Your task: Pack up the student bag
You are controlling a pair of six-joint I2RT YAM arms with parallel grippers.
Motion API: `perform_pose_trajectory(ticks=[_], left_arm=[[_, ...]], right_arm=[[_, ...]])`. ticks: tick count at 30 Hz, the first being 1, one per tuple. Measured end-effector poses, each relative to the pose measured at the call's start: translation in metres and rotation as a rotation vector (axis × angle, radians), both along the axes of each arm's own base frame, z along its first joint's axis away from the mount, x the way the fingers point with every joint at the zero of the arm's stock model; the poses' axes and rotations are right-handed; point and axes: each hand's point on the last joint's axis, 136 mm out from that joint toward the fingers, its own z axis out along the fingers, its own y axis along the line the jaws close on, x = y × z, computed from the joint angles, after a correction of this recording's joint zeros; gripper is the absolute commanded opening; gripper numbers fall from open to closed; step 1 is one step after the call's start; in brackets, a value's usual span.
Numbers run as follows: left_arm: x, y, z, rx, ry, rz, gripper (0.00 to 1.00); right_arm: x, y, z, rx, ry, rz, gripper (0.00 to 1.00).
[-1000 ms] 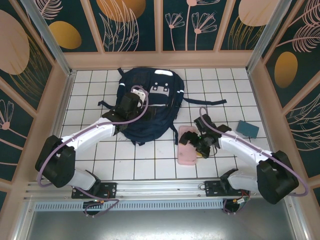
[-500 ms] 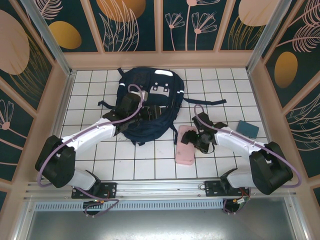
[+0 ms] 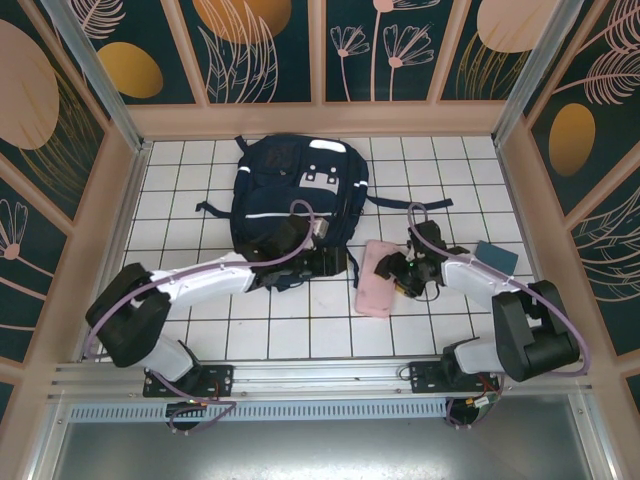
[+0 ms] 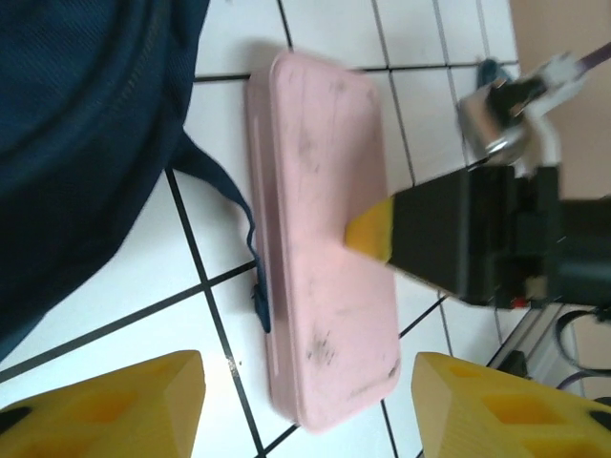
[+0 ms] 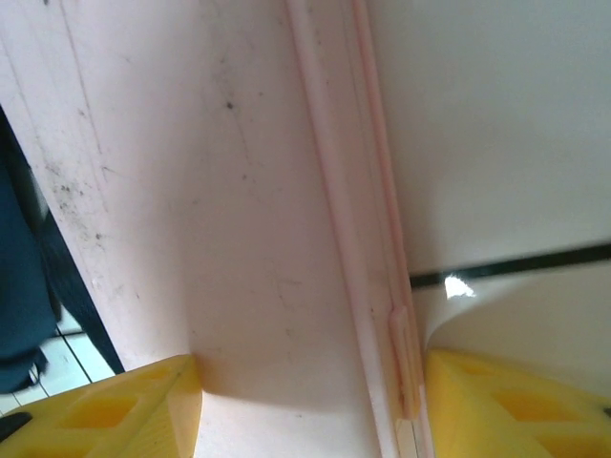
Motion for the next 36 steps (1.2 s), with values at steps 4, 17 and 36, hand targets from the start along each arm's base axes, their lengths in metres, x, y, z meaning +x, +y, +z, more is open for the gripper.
perform_pose_trajectory(ticks=[4,17,36], left_arm=[[0.012,-0.021,-0.011,0.010,0.015,-0.008,0.51],[0.052,-0.090,-0.020,-0.018,0.038,-0.029,0.52],[0.054,-0.104,-0.073,0.073,0.131,-0.043,0.22]], right_arm=[[0.014,-0.015,0.001,-0.010,-0.025,-0.052,0.61],[0.036,-0.052,0.008,0.020,-0.079,-0.193,0.62],[0.033,-0.041,0.002,0.105,-0.065,-0.142,0.64]])
